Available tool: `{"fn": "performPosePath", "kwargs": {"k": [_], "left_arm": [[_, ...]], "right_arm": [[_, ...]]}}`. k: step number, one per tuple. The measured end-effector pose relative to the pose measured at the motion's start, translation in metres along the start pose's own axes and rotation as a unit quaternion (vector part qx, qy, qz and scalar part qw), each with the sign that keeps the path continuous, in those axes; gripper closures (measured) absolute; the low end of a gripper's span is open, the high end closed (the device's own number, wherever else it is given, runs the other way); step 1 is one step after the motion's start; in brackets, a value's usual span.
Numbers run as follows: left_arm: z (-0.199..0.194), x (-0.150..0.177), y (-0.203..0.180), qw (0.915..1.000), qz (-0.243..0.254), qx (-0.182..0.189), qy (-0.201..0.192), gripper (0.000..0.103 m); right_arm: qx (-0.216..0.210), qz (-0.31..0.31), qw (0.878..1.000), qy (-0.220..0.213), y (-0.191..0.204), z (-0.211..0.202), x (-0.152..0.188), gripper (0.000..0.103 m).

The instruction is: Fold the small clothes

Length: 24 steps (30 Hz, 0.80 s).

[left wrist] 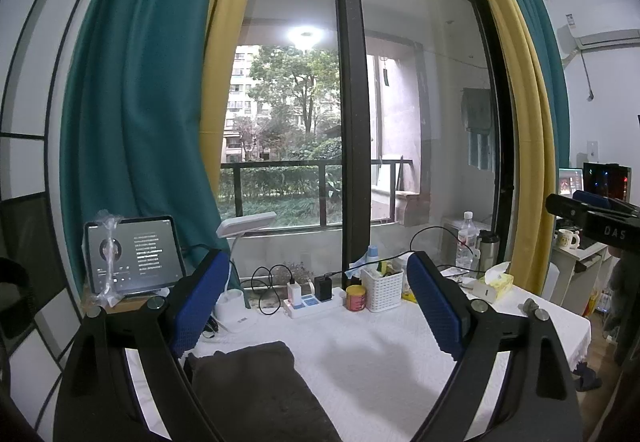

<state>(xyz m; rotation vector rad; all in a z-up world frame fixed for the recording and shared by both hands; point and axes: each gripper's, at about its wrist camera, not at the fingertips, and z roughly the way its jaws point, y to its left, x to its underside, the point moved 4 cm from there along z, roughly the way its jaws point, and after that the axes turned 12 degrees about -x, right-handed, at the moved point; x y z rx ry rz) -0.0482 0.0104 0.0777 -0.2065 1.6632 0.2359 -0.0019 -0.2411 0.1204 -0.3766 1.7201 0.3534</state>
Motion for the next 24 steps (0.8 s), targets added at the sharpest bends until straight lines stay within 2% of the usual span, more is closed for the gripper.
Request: {"fn": "performPosePath", "kwargs": {"k": [24], "left_arm": [[-0.0026, -0.0016, -0.0069, 1.0, 0.002, 0.002, -0.001, 0.013]], "right_arm": [[-0.002, 0.0, 1.0, 0.002, -0.0006, -0.0002, 0.0019, 0.021]]}}
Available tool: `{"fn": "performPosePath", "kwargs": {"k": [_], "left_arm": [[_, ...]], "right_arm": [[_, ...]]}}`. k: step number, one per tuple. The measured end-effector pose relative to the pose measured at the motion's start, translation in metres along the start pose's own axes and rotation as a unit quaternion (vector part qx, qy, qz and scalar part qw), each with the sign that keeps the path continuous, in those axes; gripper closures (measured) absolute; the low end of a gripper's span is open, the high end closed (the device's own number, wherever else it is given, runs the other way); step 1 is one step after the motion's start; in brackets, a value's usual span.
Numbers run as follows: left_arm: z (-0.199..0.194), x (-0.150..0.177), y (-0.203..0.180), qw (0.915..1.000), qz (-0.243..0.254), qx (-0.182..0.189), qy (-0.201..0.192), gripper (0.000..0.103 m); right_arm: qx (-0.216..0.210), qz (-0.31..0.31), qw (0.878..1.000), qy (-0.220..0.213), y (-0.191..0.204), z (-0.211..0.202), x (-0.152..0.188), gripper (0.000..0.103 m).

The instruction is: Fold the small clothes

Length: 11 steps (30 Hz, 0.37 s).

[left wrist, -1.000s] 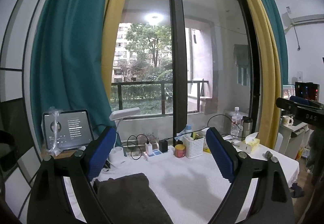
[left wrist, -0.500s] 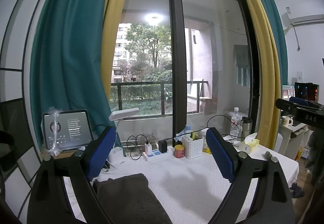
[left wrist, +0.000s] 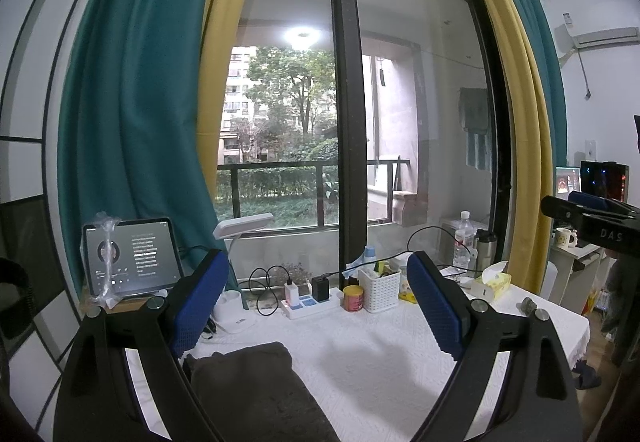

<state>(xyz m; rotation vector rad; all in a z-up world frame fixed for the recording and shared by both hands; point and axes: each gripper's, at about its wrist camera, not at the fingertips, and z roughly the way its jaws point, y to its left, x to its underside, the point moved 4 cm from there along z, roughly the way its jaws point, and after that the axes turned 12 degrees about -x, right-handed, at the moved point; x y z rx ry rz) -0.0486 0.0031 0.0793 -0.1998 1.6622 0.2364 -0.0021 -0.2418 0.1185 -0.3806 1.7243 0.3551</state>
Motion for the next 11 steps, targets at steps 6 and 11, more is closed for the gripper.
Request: {"fn": "performPosePath", "kwargs": {"k": [6, 11], "left_arm": [[-0.0001, 0.0005, -0.001, 1.0, 0.001, 0.001, 0.0, 0.013], [-0.0017, 0.001, -0.0061, 1.0, 0.008, 0.004, 0.001, 0.013]], "right_arm": [[-0.002, 0.0, 1.0, 0.0, -0.0003, 0.0002, 0.0012, 0.021], [-0.002, 0.0, 1.0, 0.001, -0.001, 0.0002, 0.0023, 0.021]]}}
